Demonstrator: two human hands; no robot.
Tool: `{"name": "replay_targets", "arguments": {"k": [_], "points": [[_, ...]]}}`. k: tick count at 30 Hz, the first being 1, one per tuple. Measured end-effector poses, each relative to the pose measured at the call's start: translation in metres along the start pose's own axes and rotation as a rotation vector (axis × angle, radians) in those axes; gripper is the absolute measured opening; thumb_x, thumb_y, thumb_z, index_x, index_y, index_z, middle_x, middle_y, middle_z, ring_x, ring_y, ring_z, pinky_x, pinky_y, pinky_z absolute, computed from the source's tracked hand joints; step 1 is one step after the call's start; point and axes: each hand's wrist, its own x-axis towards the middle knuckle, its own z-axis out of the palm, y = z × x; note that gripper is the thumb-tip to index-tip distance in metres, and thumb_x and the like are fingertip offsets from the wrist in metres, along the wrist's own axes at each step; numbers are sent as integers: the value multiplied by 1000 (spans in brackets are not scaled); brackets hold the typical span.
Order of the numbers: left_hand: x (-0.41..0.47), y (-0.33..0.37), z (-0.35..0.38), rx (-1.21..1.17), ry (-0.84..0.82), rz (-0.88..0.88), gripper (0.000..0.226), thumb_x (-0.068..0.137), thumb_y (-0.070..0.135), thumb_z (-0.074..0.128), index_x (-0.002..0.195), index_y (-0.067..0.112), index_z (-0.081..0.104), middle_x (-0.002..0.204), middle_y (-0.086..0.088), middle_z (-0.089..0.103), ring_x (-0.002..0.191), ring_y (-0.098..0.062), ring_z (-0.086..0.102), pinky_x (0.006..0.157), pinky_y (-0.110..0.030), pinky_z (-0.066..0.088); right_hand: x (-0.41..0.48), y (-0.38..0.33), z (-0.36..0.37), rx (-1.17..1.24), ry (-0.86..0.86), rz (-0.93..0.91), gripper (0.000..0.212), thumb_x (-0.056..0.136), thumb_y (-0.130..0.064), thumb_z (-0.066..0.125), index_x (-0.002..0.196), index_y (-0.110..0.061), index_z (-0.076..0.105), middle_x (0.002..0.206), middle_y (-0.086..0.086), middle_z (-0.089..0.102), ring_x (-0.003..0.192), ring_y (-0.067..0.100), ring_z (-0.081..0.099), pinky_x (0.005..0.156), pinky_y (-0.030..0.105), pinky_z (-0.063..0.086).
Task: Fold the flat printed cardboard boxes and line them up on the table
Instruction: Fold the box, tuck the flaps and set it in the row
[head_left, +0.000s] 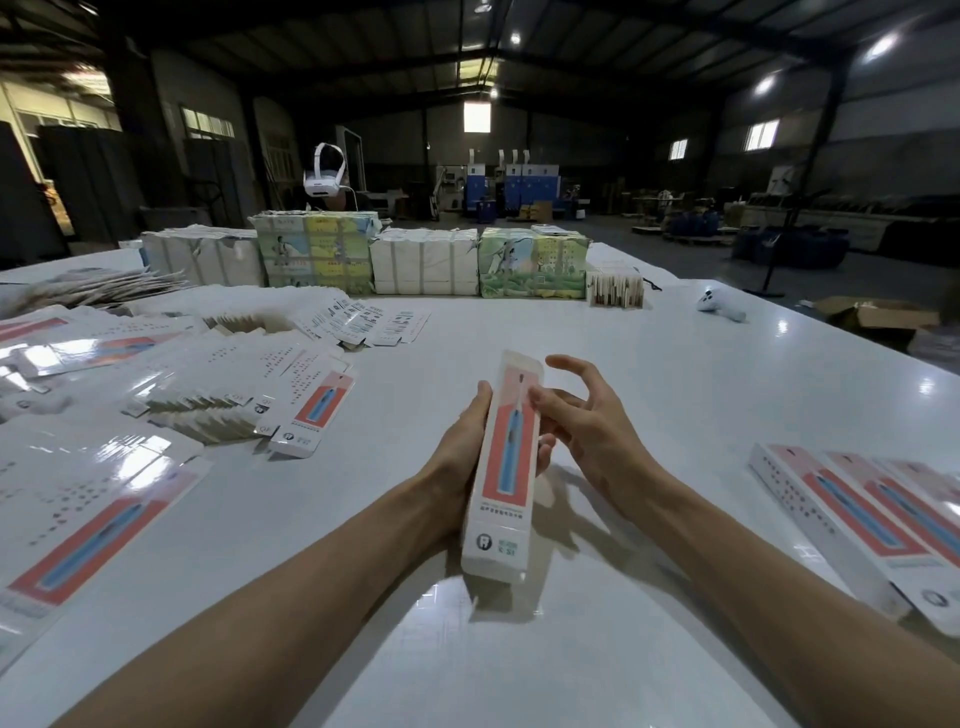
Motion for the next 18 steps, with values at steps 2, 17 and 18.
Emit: {"name": "replay_targets", "arguments": {"k": [2,17,18], "points": [[1,-4,3,43,57,101,36,110,53,41,143,39,43,114,-16,74,94,-36,78,76,-46,65,0,0,-3,3,-27,-14,50,96,-35,74,138,-28,46,105,14,78,101,38,75,90,53,61],[8,-11,10,306,-110,168,102,72,32,92,144,51,22,119,-17,62,81,-28,78,69,-34,63,4,-7,-15,-45,-30,-3,32,86,-40,81,114,-25,73,107,11,78,103,33,77,90,44,64],[8,-12,9,321,-100,155,103,72,29,93,144,50,22,117,-17,64,80,-28,78,68,-34,63,5,-7,-17,-51,-40,10,32,89,-37,80,115,-21,72,108,13,78,104,34,76,91,44,63]]}}
